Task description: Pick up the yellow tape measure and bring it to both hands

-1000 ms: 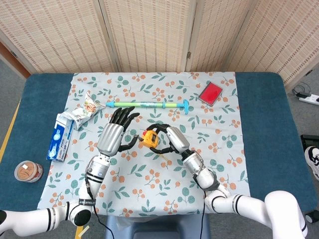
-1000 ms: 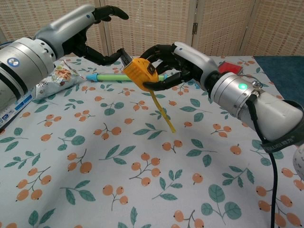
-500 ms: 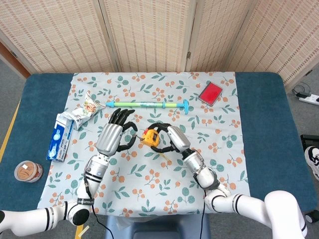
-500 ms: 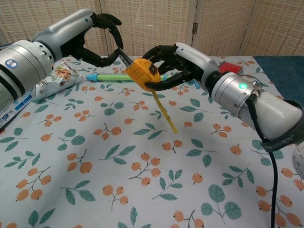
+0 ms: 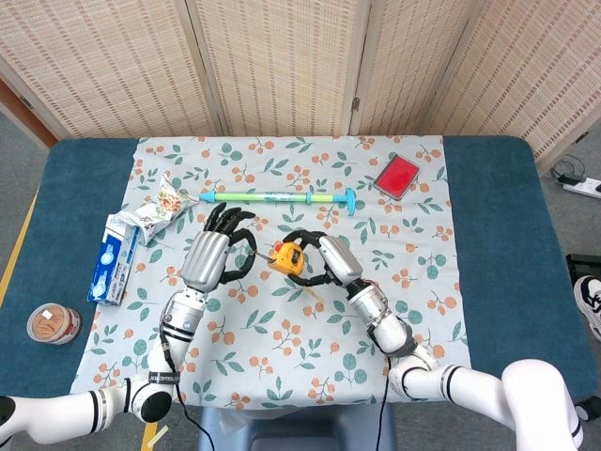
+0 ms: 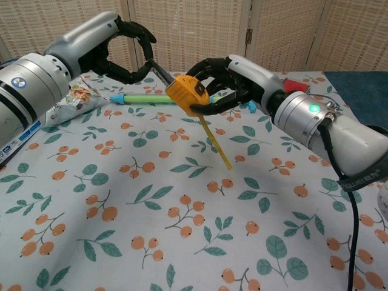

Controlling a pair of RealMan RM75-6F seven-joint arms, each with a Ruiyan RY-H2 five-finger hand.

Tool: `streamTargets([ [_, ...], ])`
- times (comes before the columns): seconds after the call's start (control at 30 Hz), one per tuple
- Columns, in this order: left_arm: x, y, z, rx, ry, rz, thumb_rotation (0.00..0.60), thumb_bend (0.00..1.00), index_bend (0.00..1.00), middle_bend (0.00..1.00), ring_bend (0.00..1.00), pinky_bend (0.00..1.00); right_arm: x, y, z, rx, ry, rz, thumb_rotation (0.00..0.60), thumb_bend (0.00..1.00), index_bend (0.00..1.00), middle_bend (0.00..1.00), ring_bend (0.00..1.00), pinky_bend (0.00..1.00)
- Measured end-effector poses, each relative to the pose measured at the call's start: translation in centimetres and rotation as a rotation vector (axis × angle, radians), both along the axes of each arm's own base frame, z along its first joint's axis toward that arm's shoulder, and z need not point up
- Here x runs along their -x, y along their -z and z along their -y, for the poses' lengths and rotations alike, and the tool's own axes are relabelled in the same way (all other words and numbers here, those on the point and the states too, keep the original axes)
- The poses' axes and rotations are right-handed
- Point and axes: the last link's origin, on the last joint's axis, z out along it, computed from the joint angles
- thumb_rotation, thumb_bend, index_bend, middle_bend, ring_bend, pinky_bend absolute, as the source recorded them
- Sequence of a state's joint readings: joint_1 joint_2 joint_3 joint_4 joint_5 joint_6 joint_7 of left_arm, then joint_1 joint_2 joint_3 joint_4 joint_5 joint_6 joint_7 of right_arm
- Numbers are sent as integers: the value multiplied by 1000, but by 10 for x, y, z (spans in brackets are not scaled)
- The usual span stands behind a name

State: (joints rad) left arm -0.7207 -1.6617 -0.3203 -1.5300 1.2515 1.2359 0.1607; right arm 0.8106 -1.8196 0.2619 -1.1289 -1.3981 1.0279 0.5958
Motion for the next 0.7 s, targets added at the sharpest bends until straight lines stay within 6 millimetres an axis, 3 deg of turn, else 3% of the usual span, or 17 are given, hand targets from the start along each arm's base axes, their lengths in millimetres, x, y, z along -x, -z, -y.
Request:
streamTargets([
  [0.37, 22, -19, -10, -26, -56, 58, 600, 856, 620, 272, 178, 0, 29, -22, 3, 17, 16, -84, 600, 471, 501, 466, 408, 269],
  [0.7, 67, -50, -26, -52, -160, 126, 600, 858, 598, 275, 183, 0, 96, -69, -10, 51, 74, -244, 600, 472, 501, 466, 408, 268],
])
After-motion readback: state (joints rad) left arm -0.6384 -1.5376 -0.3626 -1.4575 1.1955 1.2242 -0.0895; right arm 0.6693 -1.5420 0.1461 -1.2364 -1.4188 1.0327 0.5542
